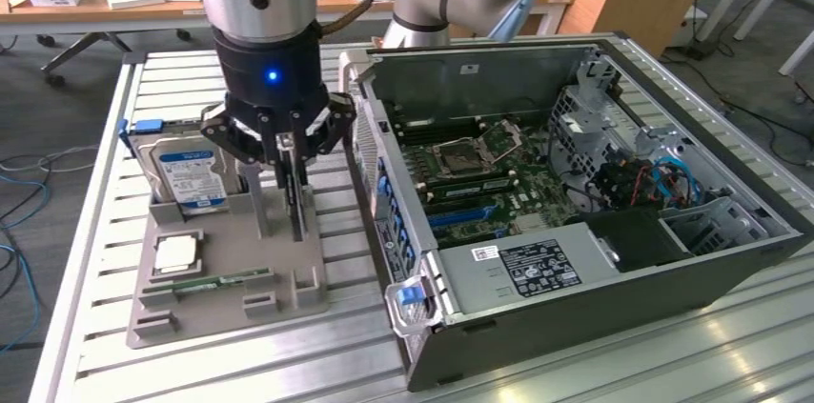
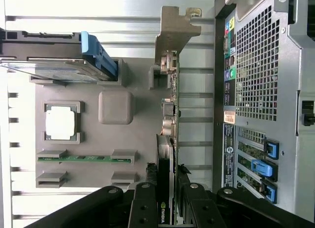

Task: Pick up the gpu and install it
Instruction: 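Pick up the gpu and move the gpu toward the slot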

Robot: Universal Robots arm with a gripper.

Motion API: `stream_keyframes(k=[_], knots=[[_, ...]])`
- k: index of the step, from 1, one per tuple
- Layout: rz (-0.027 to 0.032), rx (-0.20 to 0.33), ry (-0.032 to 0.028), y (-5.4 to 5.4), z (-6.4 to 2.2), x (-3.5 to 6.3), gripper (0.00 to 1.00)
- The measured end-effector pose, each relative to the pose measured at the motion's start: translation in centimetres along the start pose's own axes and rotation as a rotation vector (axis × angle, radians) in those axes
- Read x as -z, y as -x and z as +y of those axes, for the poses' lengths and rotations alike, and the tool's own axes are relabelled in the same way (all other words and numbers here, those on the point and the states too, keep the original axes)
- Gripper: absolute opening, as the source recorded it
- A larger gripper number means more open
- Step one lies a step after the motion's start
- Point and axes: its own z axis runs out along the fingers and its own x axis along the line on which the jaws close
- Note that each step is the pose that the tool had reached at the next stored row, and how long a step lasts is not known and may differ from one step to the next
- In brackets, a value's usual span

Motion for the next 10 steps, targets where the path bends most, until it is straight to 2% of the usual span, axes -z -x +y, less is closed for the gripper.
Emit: stream_keyframes(k=[10], knots=[[0.0,0.0,0.0,0.0,0.06,1.79,0.26]])
